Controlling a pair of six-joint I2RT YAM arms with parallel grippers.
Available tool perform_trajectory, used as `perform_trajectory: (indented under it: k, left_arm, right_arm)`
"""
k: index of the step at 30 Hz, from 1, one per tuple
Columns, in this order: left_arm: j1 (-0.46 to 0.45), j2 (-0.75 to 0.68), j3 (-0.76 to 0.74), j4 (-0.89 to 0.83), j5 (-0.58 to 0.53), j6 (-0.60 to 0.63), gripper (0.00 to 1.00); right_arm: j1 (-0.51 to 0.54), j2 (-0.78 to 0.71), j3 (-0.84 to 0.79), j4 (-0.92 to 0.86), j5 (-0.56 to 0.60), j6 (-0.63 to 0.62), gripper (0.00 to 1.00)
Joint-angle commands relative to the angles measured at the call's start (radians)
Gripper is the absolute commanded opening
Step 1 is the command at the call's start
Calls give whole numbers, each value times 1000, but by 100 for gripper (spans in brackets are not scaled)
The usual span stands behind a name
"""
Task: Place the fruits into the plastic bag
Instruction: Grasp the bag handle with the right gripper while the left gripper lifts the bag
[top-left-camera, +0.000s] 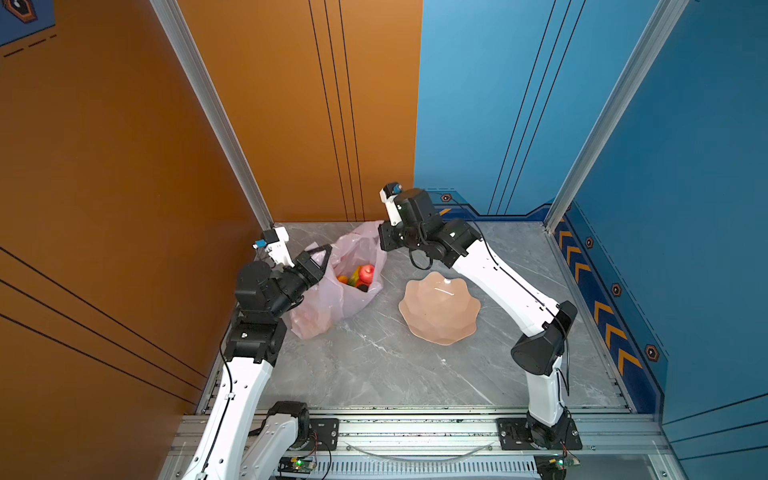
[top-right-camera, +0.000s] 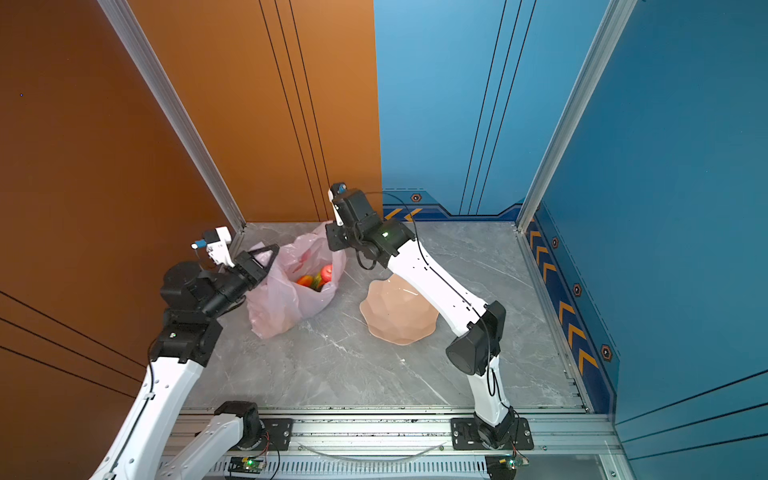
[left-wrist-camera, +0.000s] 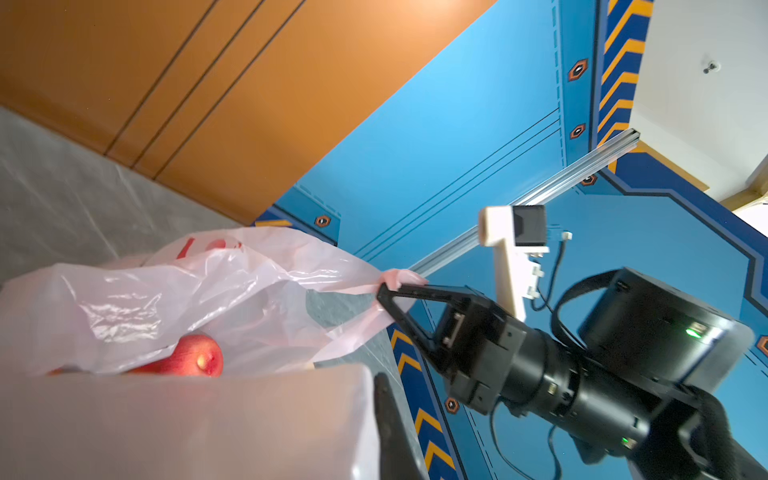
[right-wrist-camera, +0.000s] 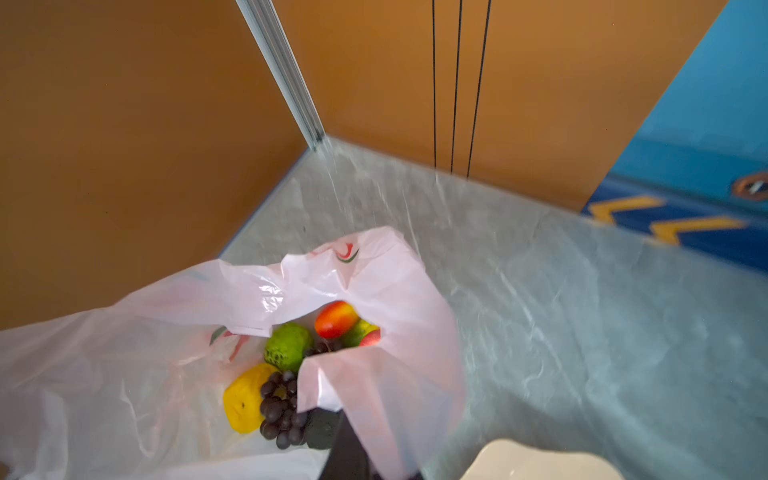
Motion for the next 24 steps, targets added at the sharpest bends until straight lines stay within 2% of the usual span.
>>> perform_trajectory:
  k: [1,5,9,11,12,14,16,19,20,22,24]
  left_arm:
    - [23,42,165,-92,-81,105,0]
    - [63,72,286,-115,-116,114,0]
    - [66,118,388,-87,-67,110,0]
    - [60,152,412,-76,-68,77,0]
    - [61,182,420,-56,-50,42,0]
    - [50,280,462,10,64,-57,0]
    - [-46,346,510,74,109,-54,0]
    - [-228,441,625,-29,100,62,0]
    - [-258,467,643,-41,109,76,0]
    - [-267,459,612,-48,74,85,0]
    - [-226,426,550,-65,-20,91,0]
  right_arm:
    - [-15,31,163,-16,62,-68,0]
    - [-48,20,200,31,37,-36,0]
    - [-49,-13,174,80,20,-24,0]
    - [-60,11,188,89,-39,8,0]
    - [-66,37,222,67,-64,27,0]
    - [-60,60,270,41,-95,40,0]
    - [-42,50,246,79,-107,49,0]
    - [-15,95,257,99,-180,65,0]
    - [-13,110,274,76,-177,54,0]
    - [-27,95,248,60,-152,46,0]
    - [-65,62,173,100,-169,69,0]
